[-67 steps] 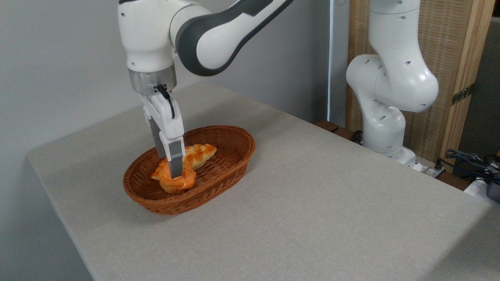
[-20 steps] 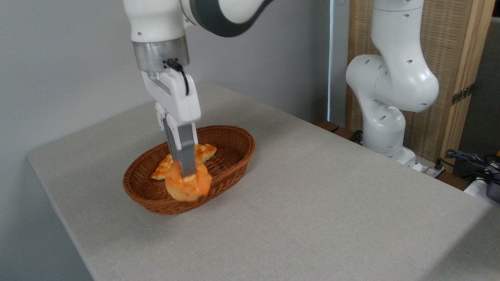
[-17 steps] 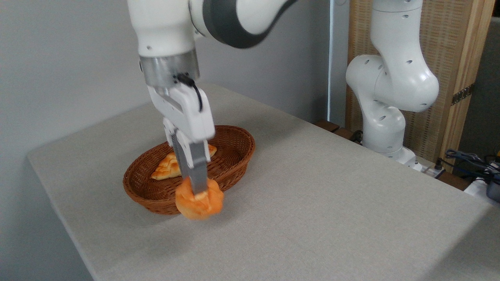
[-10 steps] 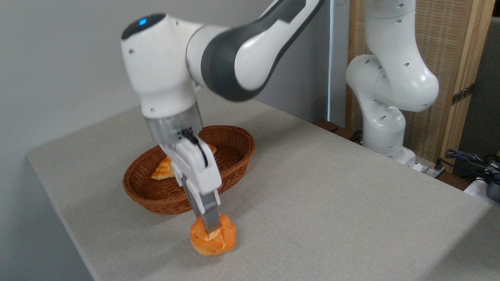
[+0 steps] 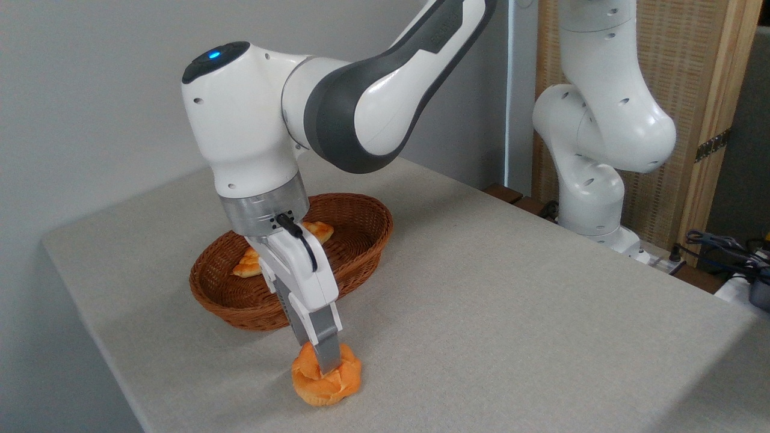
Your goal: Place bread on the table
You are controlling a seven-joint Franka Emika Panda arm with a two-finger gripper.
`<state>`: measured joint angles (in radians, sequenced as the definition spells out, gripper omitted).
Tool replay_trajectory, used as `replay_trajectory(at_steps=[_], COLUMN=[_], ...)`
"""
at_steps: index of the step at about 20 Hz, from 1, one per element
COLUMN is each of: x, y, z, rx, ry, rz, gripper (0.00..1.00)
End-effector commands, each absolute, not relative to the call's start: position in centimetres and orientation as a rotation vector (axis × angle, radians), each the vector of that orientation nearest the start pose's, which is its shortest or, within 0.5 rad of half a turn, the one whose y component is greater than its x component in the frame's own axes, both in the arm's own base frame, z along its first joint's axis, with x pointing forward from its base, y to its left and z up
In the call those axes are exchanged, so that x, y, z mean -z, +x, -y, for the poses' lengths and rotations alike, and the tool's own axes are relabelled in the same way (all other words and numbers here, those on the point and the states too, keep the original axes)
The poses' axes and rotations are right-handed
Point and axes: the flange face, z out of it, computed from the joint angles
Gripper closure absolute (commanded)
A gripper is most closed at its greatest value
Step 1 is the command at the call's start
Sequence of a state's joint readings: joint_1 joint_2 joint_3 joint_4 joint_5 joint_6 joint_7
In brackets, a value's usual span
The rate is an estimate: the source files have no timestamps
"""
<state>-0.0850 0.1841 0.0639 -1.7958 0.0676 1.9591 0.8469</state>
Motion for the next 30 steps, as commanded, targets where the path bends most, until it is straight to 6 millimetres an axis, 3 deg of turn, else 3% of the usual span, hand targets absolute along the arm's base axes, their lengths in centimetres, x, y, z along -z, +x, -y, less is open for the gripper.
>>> replay_trajectory(at_steps=[1, 3, 8, 13, 14, 16, 19, 24, 27, 30], x=[-45.1, -45.5, -53.1, -60.6, -61.5, -62.5, -62.6, -63.1, -63.6, -63.6], y=[60.9, 60.8, 61.3, 57.2, 56.3, 55.2, 55.0, 55.0, 56.5, 56.7], z=[1.2, 1.2, 1.9, 2.2, 3.7, 5.9, 7.2, 7.1, 7.0, 6.8], rx=[-0.055, -0.046, 0.188, 0.303, 0.295, 0.271, 0.233, 0.18, 0.135, 0.11], ry=[-2.784, -2.784, -2.918, -3.045, -3.056, -3.072, -3.078, -3.067, -3.047, -3.009], rz=[-1.307, -1.306, -1.186, -1.166, -1.197, -1.192, -1.196, -1.218, -1.209, -1.173], gripper=[0.0, 0.0, 0.0, 0.0, 0.0, 0.0, 0.0, 0.0, 0.0, 0.0])
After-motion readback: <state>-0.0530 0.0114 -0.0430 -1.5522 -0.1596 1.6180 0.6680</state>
